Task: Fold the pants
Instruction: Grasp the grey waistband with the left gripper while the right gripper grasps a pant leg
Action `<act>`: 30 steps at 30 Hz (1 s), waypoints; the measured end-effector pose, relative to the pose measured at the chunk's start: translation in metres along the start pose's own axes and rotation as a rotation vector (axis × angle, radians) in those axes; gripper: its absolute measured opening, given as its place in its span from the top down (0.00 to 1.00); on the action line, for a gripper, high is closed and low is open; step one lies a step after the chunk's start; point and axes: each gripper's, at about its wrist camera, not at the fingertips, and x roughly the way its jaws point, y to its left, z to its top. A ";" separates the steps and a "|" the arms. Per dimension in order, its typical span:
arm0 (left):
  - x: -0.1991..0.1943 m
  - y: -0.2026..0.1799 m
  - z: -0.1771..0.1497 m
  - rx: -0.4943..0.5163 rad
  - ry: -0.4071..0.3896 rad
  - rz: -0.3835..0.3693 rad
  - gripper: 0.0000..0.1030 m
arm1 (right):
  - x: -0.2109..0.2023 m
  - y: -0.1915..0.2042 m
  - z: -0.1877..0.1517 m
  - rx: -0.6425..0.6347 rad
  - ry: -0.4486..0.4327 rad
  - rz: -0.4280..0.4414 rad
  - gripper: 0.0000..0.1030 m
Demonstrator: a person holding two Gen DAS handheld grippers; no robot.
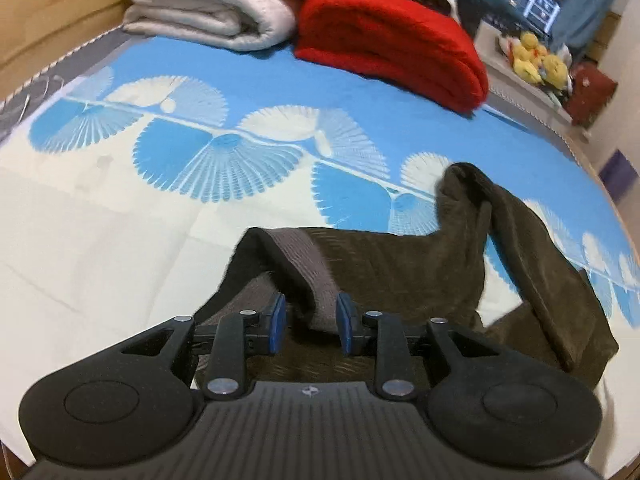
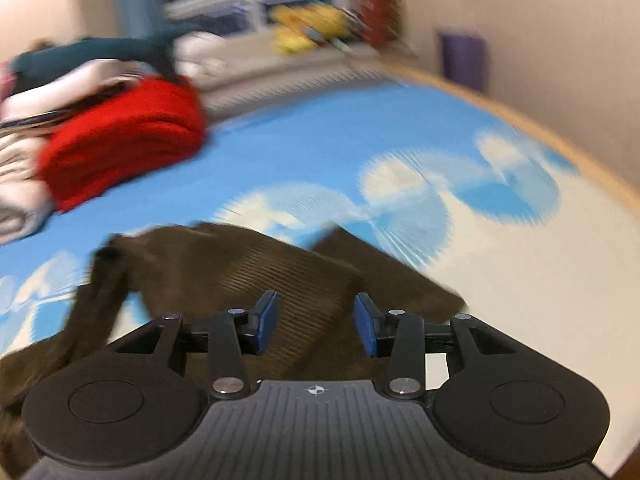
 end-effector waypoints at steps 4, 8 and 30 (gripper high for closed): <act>0.034 0.022 -0.007 -0.018 0.055 0.068 0.68 | 0.041 -0.038 -0.016 0.091 0.102 -0.073 0.56; 0.053 0.052 -0.008 -0.056 0.065 0.134 0.38 | 0.066 -0.062 -0.028 0.170 0.164 -0.084 0.54; 0.135 0.064 -0.002 0.022 0.202 0.151 0.15 | 0.154 -0.042 -0.046 0.083 0.251 -0.166 0.86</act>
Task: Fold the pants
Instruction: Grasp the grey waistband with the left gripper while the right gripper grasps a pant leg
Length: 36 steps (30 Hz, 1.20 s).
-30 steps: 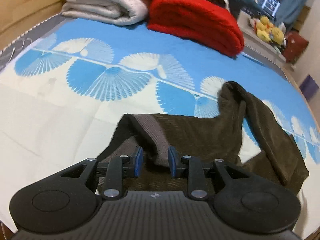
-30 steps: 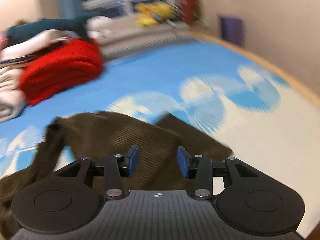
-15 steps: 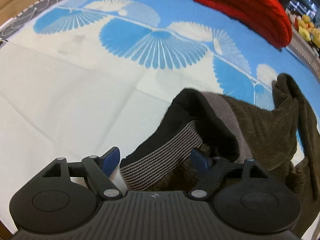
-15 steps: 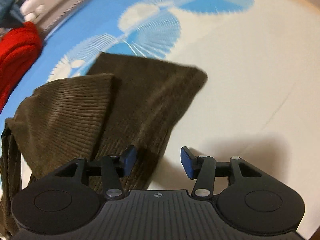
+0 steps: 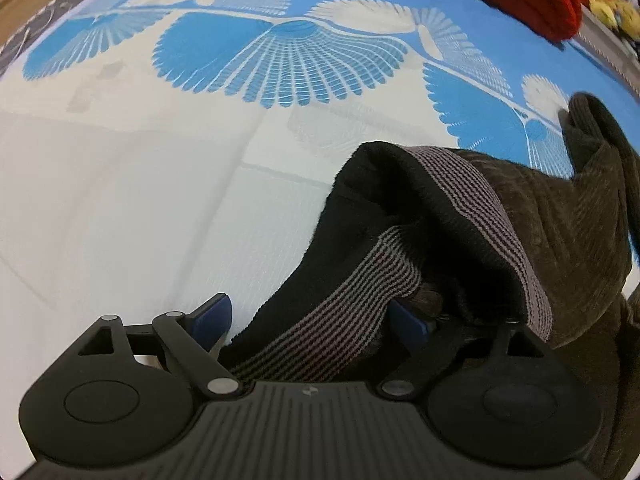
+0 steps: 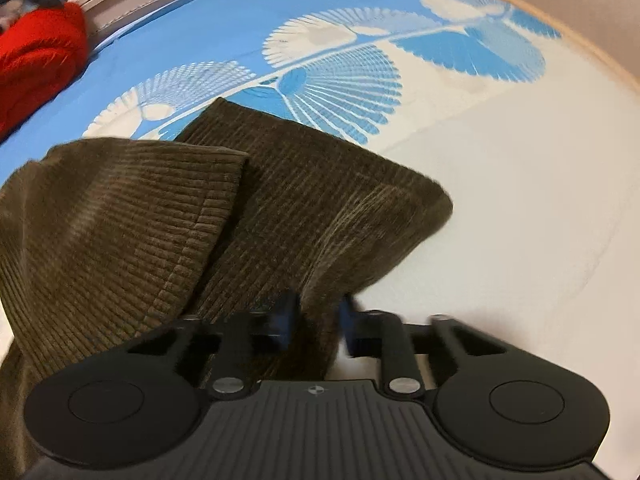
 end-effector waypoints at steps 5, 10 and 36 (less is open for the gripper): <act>-0.014 -0.012 -0.005 0.111 -0.024 -0.014 0.59 | -0.026 -0.002 0.005 -0.070 -0.098 0.011 0.90; -0.050 -0.016 -0.011 0.122 -0.063 -0.054 0.85 | -0.070 -0.049 0.011 0.054 -0.209 -0.206 0.90; -0.111 0.004 -0.063 0.245 0.029 -0.039 0.42 | -0.063 -0.158 -0.047 0.207 0.288 -0.158 0.60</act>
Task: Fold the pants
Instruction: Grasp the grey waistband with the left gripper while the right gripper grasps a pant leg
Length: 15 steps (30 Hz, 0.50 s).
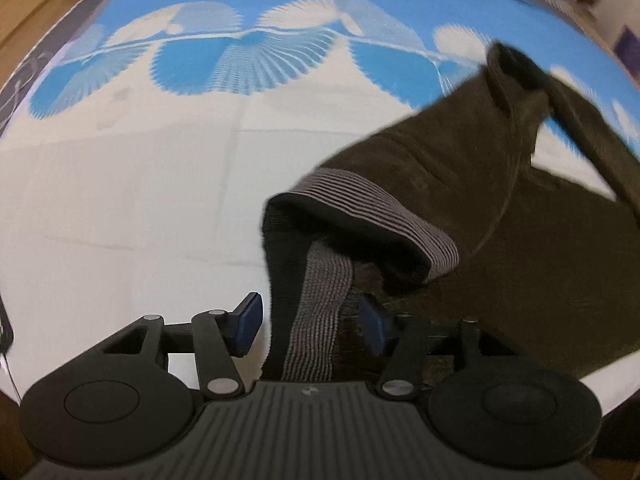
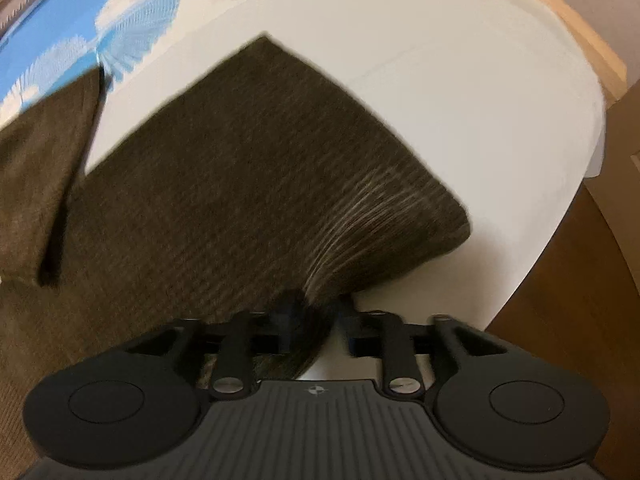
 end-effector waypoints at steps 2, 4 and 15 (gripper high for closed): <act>0.014 -0.009 0.000 0.023 0.042 0.021 0.29 | 0.006 0.002 0.000 -0.002 0.017 -0.007 0.54; 0.029 -0.014 -0.001 0.047 0.075 0.040 0.29 | 0.010 0.002 0.002 0.003 0.013 -0.012 0.53; 0.047 -0.013 -0.010 0.144 0.120 0.024 0.86 | 0.001 0.007 0.013 -0.019 -0.113 -0.020 0.89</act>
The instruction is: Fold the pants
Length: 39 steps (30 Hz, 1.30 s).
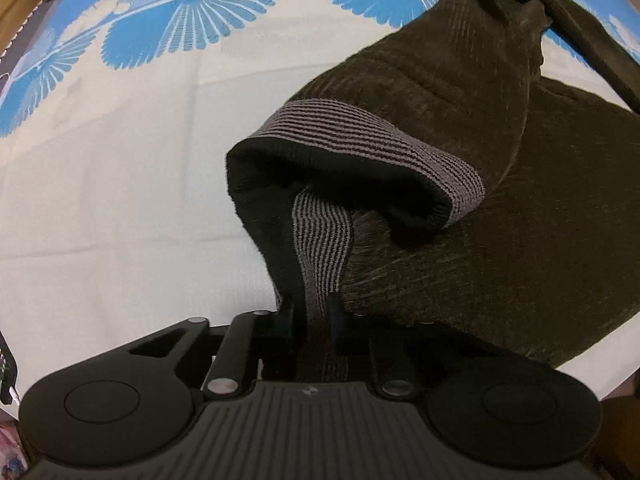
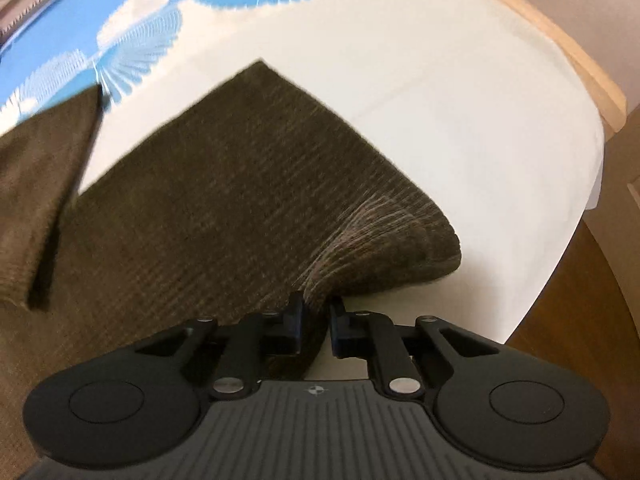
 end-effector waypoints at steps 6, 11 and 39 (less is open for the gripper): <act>-0.009 -0.013 -0.010 0.088 0.025 -0.038 0.89 | -0.005 -0.011 -0.001 0.081 -0.012 -0.082 0.90; -0.027 -0.013 -0.008 0.089 -0.044 0.027 0.80 | 0.004 0.005 0.000 0.006 0.013 -0.110 0.86; -0.036 -0.124 0.030 0.494 -0.263 0.182 0.91 | -0.062 0.090 0.015 -0.063 -0.286 -0.024 0.64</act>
